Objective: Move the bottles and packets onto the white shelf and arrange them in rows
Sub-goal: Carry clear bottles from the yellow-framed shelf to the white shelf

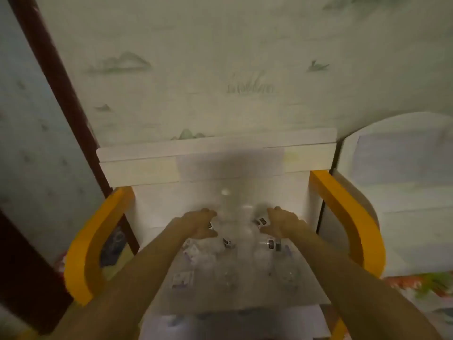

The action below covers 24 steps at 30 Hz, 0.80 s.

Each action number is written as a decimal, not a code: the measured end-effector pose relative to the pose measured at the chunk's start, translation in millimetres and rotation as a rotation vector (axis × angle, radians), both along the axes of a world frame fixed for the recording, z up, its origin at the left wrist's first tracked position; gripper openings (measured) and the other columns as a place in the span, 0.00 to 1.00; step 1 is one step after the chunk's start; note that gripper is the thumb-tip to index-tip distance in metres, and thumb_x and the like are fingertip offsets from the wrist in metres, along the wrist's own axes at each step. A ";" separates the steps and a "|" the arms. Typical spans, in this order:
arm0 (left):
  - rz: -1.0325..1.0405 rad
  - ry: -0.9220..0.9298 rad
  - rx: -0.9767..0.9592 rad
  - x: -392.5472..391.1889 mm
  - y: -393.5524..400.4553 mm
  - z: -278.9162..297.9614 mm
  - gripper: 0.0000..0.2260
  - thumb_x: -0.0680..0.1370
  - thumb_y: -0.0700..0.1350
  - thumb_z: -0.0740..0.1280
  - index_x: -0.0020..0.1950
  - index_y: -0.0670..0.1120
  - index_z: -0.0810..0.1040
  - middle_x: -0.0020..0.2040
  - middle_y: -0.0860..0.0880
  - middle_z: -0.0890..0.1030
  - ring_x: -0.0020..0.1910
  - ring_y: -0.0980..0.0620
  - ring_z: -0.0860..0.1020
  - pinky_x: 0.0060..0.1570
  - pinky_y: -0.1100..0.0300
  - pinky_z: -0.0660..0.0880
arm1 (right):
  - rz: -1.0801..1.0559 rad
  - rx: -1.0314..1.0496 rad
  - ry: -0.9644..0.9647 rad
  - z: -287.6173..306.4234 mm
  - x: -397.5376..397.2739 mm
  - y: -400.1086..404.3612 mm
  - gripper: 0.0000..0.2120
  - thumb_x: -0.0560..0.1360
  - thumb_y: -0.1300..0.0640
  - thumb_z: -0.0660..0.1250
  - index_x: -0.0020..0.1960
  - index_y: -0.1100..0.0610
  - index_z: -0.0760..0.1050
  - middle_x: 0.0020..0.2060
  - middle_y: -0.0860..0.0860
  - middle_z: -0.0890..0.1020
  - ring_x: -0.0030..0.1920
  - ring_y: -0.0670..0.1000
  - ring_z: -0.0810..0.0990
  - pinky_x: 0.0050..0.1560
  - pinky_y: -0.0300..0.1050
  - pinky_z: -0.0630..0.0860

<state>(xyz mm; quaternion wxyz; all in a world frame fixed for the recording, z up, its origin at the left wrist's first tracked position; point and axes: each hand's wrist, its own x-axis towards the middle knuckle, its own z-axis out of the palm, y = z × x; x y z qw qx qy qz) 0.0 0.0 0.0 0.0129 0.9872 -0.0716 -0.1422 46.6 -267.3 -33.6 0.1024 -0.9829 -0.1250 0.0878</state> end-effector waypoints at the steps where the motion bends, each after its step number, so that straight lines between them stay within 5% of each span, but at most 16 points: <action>1: -0.001 0.032 0.002 8.5 -9.8 -5.6 0.36 0.78 0.61 0.65 0.81 0.49 0.54 0.77 0.49 0.61 0.70 0.46 0.70 0.67 0.51 0.69 | -0.020 0.023 0.020 -7.5 9.4 -2.0 0.33 0.74 0.39 0.67 0.70 0.56 0.66 0.63 0.56 0.73 0.60 0.57 0.76 0.61 0.52 0.75; 7: 0.031 0.133 0.024 47.7 -50.9 -43.8 0.39 0.77 0.62 0.67 0.81 0.49 0.53 0.79 0.49 0.57 0.74 0.45 0.65 0.71 0.49 0.65 | 0.016 0.065 0.029 -49.7 56.1 0.5 0.36 0.72 0.37 0.67 0.73 0.54 0.63 0.68 0.55 0.70 0.65 0.58 0.71 0.62 0.52 0.73; 13: 0.064 0.160 0.054 62.4 -58.7 -67.0 0.41 0.73 0.64 0.69 0.80 0.51 0.56 0.78 0.49 0.61 0.73 0.44 0.67 0.70 0.45 0.66 | -0.015 0.061 0.026 -73.8 80.5 -0.6 0.38 0.66 0.31 0.66 0.66 0.55 0.68 0.59 0.54 0.76 0.59 0.56 0.76 0.55 0.50 0.77; 21: 0.070 0.046 0.086 61.3 -60.9 -76.0 0.33 0.77 0.55 0.67 0.79 0.51 0.58 0.77 0.48 0.64 0.72 0.45 0.68 0.67 0.49 0.68 | -0.046 0.065 -0.090 -89.2 84.6 -6.5 0.27 0.71 0.39 0.68 0.60 0.56 0.71 0.55 0.54 0.80 0.55 0.55 0.78 0.50 0.47 0.75; 24: 0.071 0.032 0.090 58.6 -58.9 -71.5 0.33 0.77 0.56 0.68 0.79 0.52 0.60 0.76 0.49 0.65 0.71 0.46 0.69 0.67 0.48 0.70 | -0.113 0.133 -0.049 -84.7 84.4 -5.7 0.36 0.67 0.29 0.64 0.62 0.55 0.71 0.56 0.52 0.79 0.56 0.54 0.78 0.50 0.47 0.75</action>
